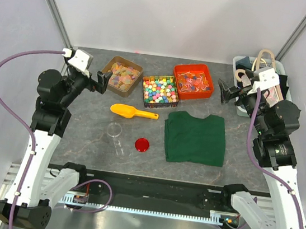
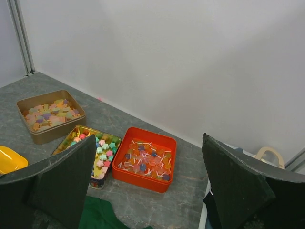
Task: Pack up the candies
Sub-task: Move the distractor to the corner of the board.
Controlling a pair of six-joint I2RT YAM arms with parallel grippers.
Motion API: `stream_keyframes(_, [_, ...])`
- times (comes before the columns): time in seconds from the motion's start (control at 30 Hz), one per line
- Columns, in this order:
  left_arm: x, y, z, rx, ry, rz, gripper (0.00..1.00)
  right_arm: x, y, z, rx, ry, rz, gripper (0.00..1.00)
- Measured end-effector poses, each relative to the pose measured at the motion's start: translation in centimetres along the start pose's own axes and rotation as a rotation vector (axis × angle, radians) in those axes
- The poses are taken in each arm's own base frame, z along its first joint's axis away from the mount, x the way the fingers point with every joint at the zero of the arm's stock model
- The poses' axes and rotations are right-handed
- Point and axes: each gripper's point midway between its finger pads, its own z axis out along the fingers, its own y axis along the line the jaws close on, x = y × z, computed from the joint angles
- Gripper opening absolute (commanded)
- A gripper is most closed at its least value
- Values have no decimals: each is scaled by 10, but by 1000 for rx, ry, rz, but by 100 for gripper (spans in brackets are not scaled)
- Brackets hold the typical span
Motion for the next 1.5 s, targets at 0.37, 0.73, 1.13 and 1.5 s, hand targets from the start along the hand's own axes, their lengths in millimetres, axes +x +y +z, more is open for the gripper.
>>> stream_keyframes(0.37, [3,-1,1,4,3,-6,99,4,6,1,-37,4,-5,98])
stream_keyframes(0.73, [10,-1,6,23,29,13,100,64,18,34,-175,227,-55,98])
stream_keyframes(1.13, [38,-8,-5,43,109,46,99,265,71,-24,-568,813,-107,98])
stream_keyframes(1.5, [65,-15,-13,59,175,32,100,351,101,-89,-786,1071,-200,93])
